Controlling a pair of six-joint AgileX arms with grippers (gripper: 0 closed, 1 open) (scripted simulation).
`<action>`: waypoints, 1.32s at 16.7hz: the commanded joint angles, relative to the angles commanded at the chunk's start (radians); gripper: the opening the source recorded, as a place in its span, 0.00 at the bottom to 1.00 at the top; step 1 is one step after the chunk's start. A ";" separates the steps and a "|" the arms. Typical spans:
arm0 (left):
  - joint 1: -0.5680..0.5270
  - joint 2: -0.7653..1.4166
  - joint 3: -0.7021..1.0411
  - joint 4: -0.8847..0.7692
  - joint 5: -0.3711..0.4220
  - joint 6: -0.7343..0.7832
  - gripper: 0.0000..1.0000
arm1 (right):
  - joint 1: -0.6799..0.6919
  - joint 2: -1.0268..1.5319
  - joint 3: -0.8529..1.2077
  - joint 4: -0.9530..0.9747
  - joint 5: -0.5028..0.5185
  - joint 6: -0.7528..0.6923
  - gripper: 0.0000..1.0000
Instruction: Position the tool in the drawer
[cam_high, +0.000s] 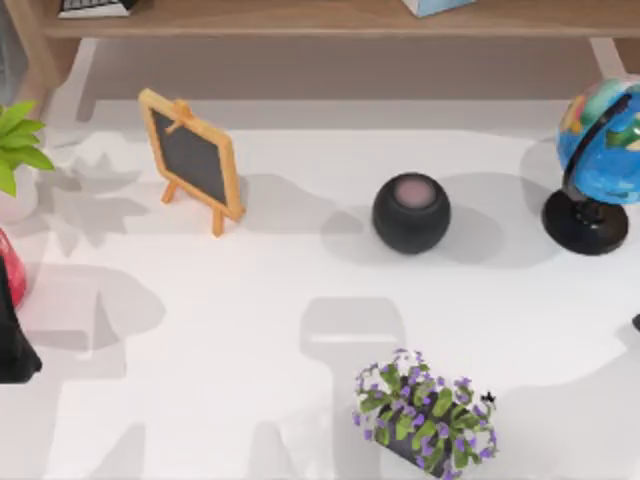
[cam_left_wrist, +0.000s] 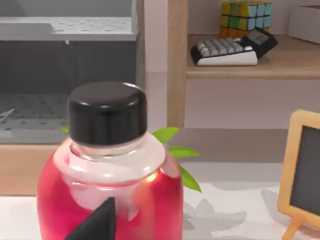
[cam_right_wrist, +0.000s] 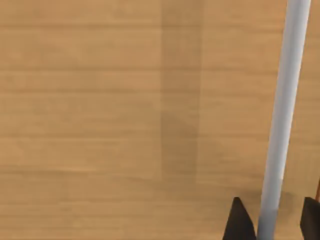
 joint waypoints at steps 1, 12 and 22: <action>0.000 0.000 0.000 0.000 0.000 0.000 1.00 | 0.000 0.000 0.000 0.000 0.000 0.000 0.02; 0.000 0.000 0.000 0.000 0.000 0.000 1.00 | -0.006 -0.013 -0.018 0.011 -0.004 0.002 0.00; 0.000 0.000 0.000 0.000 0.000 0.000 1.00 | -0.070 -0.122 -0.279 0.153 -0.067 0.004 0.00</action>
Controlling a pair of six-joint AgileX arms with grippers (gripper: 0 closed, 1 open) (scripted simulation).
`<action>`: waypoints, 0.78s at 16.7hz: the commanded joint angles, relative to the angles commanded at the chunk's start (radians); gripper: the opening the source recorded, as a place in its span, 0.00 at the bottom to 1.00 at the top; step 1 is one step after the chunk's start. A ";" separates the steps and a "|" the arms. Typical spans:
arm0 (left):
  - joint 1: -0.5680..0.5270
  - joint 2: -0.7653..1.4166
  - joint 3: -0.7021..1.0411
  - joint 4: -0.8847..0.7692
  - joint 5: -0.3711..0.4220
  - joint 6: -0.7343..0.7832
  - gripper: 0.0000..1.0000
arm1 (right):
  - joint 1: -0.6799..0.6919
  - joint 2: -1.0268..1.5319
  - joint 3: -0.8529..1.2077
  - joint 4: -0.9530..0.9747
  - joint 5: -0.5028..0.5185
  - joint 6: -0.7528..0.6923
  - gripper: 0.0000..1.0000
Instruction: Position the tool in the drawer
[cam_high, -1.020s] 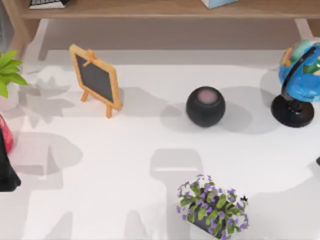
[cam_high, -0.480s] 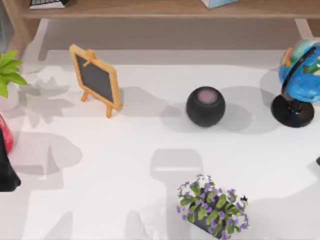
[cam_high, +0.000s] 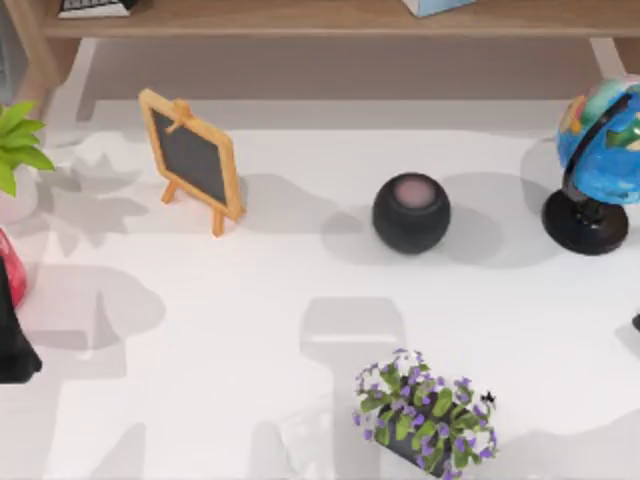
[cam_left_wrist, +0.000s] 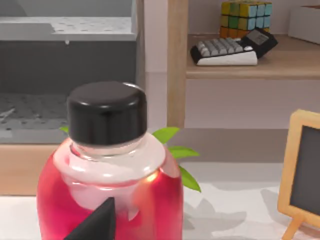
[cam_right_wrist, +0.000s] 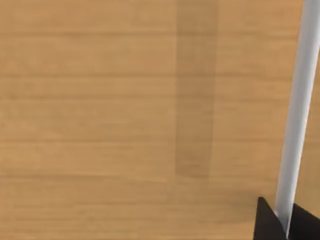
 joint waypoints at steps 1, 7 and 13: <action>0.000 0.000 0.000 0.000 0.000 0.000 1.00 | 0.000 0.000 0.000 0.000 0.000 0.000 0.00; 0.000 0.000 0.000 0.000 0.000 0.000 1.00 | -0.029 -0.033 -0.089 0.053 -0.032 0.001 0.00; 0.000 0.000 0.000 0.000 0.000 0.000 1.00 | -0.084 -0.096 -0.241 0.143 -0.087 0.002 0.00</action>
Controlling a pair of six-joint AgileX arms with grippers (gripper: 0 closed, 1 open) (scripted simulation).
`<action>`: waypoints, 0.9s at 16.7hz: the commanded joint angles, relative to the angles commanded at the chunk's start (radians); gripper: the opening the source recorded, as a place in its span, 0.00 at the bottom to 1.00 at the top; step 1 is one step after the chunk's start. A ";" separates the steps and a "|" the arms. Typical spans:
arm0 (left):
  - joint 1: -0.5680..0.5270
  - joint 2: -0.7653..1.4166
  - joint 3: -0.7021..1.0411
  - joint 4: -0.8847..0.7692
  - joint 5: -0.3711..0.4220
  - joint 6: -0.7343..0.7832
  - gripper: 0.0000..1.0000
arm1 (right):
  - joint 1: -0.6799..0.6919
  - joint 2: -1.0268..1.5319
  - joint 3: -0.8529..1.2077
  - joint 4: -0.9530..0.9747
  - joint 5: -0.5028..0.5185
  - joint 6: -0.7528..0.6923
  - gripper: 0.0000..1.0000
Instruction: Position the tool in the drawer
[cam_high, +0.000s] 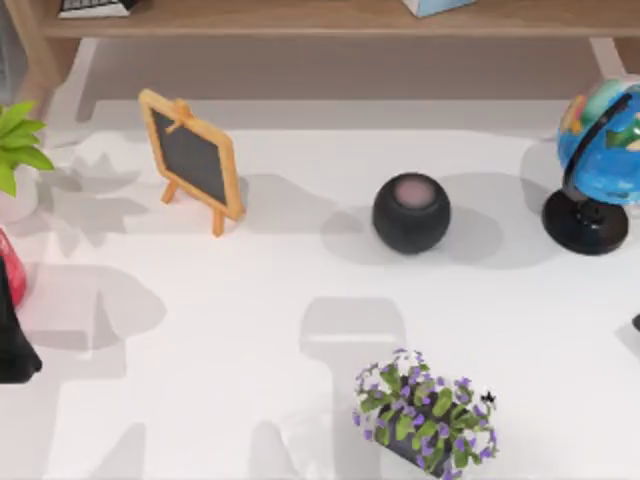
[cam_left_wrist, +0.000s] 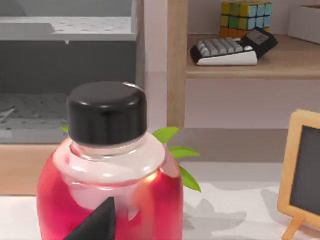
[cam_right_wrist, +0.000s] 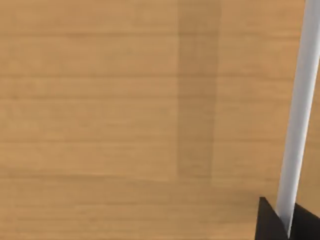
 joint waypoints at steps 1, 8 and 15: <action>0.000 0.000 0.000 0.000 0.000 0.000 1.00 | 0.000 0.000 0.000 0.000 0.000 0.000 0.00; 0.000 0.000 0.000 0.000 0.000 0.000 1.00 | -0.056 -0.031 -0.095 0.067 -0.057 -0.001 0.00; 0.000 0.000 0.000 0.000 0.000 0.000 1.00 | -0.120 -0.073 -0.211 0.140 -0.121 0.001 0.00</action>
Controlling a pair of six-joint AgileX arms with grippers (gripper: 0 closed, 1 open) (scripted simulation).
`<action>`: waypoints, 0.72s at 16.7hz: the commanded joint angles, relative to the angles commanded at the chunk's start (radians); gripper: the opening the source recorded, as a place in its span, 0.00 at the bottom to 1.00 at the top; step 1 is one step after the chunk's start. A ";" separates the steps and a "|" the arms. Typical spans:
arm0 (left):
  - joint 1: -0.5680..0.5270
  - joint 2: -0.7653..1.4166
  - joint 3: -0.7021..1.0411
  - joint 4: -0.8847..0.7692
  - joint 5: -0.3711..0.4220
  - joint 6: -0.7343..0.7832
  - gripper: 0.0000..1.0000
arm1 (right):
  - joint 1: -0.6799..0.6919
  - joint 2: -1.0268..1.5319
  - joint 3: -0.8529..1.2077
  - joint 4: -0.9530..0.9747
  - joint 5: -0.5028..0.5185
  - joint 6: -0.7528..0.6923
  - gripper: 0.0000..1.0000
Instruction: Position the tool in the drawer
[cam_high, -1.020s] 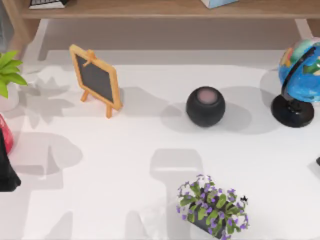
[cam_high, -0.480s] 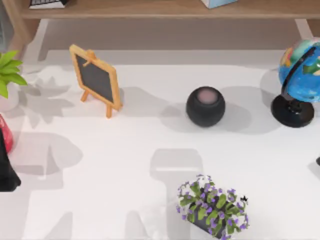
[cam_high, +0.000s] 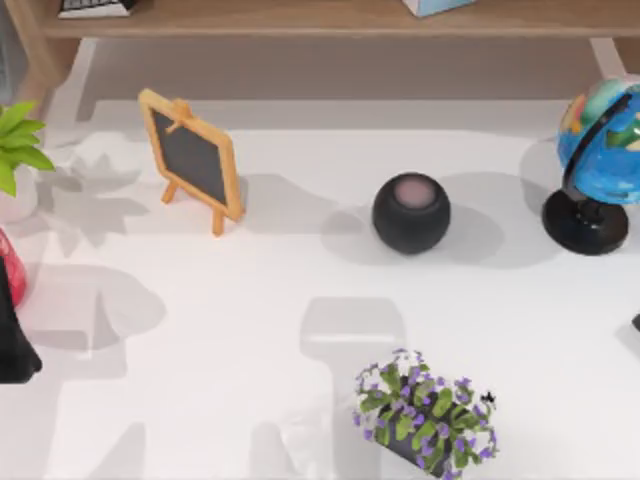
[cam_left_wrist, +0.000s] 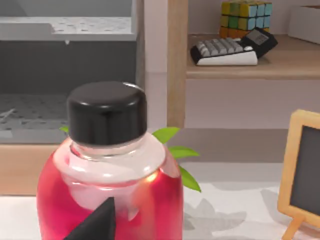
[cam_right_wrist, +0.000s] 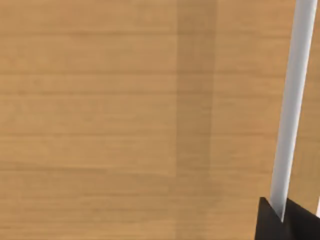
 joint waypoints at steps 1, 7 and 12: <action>0.000 0.000 0.000 0.000 0.000 0.000 1.00 | 0.000 0.000 0.000 0.000 0.000 0.000 0.00; 0.000 0.000 0.000 0.000 0.000 0.000 1.00 | 0.000 0.000 0.000 0.000 0.000 0.000 0.45; 0.000 0.000 0.000 0.000 0.000 0.000 1.00 | 0.000 0.000 0.000 0.000 0.000 0.000 0.83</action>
